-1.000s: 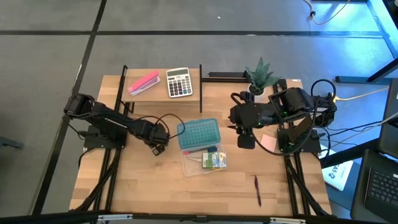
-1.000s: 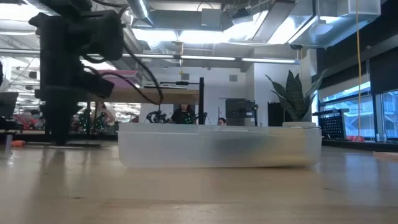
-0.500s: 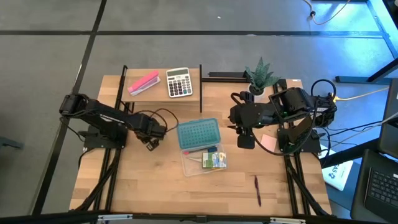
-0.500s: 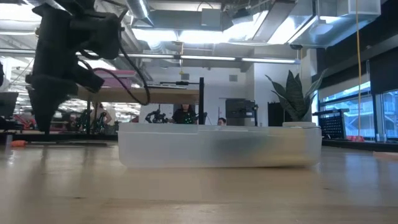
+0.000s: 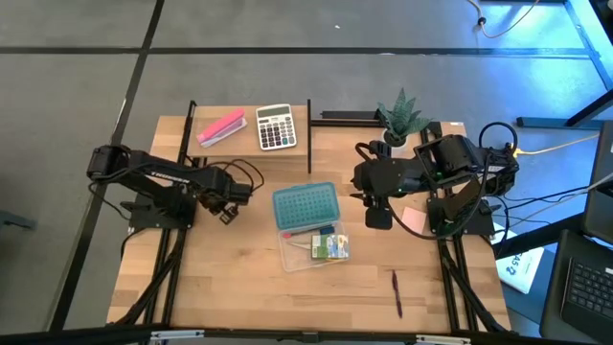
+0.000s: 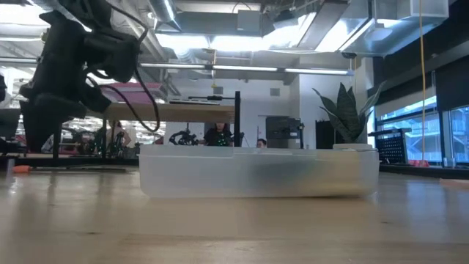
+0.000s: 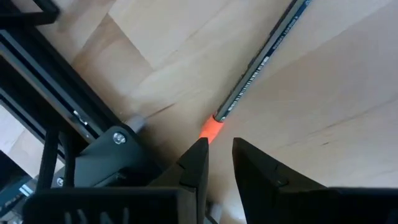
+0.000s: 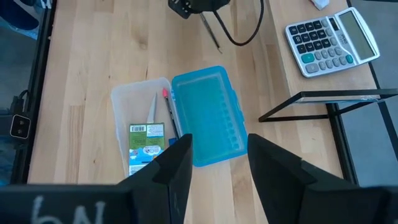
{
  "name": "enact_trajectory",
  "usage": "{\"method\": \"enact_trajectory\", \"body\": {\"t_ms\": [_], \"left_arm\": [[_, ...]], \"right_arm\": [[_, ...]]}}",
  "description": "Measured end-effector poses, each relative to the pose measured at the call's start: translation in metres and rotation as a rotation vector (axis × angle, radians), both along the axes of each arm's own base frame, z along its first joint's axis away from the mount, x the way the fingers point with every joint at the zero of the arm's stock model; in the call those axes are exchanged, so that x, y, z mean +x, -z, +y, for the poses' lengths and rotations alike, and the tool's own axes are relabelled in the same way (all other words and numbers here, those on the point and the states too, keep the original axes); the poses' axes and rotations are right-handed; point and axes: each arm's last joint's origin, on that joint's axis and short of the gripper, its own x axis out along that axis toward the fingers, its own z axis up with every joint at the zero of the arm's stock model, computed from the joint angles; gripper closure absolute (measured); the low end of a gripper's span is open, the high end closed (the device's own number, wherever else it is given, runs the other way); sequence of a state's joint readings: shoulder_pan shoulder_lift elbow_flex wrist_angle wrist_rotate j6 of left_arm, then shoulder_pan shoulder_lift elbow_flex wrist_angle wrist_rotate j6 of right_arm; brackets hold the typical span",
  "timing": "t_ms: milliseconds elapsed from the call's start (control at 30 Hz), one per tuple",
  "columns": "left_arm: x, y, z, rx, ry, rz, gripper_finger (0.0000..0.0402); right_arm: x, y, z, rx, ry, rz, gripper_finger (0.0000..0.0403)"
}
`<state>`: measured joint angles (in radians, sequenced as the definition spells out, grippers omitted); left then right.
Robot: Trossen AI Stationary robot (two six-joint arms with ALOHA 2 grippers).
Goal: Pack school essentials
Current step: Put the orange pencil into the blue supply box
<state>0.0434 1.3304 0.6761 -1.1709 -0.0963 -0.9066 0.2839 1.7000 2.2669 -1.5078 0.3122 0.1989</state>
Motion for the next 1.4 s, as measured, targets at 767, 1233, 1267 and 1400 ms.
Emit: {"method": "enact_trajectory", "body": {"t_ms": [767,1233,1267,1400], "left_arm": [[0.0,0.0,0.001,0.016,0.089,0.011,0.0311],[-0.008,0.009,0.0,-0.027,0.064,0.034,0.0309],[-0.01,0.011,-0.001,-0.032,0.062,0.045,0.0309],[-0.014,0.02,-0.001,-0.034,0.065,0.04,0.031]], "right_arm": [[0.0,0.0,0.0,-0.002,-0.002,0.001,0.0247],[0.0,0.0,0.0,-0.001,0.0,0.001,0.0247],[0.0,0.0,0.0,-0.001,0.0,0.001,0.0247],[0.0,0.0,0.0,-0.001,0.0,0.001,0.0247]]}}
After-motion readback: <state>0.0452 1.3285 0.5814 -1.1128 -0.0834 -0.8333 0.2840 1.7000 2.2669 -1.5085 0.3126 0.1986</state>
